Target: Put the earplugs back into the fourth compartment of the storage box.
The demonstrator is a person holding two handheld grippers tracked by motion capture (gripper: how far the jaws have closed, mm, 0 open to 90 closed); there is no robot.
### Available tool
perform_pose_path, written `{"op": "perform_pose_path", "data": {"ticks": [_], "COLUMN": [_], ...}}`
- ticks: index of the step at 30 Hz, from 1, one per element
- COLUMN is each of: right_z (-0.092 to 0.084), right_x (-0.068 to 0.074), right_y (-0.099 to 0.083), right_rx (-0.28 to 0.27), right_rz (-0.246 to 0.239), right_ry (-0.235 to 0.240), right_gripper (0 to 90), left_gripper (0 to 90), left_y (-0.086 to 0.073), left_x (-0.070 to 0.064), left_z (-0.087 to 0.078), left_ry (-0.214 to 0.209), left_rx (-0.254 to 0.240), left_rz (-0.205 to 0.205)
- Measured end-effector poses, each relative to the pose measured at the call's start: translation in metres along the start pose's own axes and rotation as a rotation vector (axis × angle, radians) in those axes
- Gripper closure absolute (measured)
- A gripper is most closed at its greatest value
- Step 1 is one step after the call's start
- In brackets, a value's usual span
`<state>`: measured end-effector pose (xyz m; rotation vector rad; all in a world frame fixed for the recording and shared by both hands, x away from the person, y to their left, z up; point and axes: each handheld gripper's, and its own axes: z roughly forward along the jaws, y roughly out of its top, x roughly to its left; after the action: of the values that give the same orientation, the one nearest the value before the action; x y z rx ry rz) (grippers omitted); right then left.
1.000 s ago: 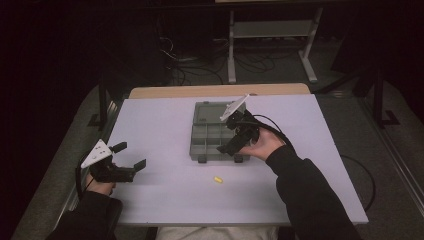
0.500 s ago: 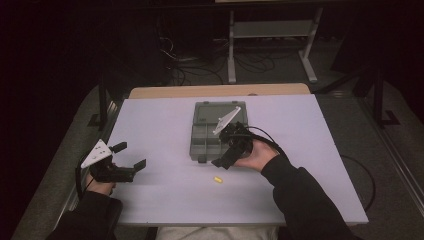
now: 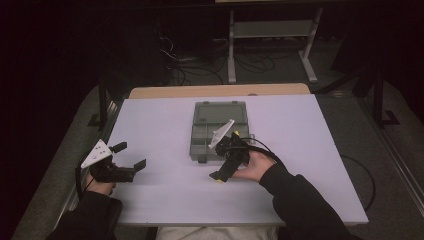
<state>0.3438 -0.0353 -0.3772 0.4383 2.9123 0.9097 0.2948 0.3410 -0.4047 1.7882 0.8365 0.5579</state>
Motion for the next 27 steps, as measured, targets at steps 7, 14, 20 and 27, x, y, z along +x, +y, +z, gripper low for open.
{"op": "perform_pose_path", "data": {"ticks": [7, 14, 20, 27], "right_z": [0.01, 0.023, 0.032, 0.04], "right_x": [0.008, 0.012, 0.015, 0.017], "right_y": [-0.006, -0.013, -0.017, -0.02], "right_rx": [0.019, 0.054, 0.074, 0.087], "right_rz": [-0.015, -0.022, -0.034, -0.062], "right_ry": [0.015, 0.033, 0.04, 0.05], "right_gripper": [0.0, 0.0, 0.0, 12.5], "left_gripper": [0.0, 0.0, 0.0, 0.0], "left_y": [0.0, 0.0, 0.0, 0.0], "left_x": [0.0, 0.0, 0.0, 0.0], "left_z": [0.0, 0.0, 0.0, 0.0], "left_ry": [0.0, -0.001, -0.001, -0.003], "left_rx": [0.001, 0.002, 0.003, 0.006], "left_rz": [0.001, 0.002, 0.003, 0.001]}}
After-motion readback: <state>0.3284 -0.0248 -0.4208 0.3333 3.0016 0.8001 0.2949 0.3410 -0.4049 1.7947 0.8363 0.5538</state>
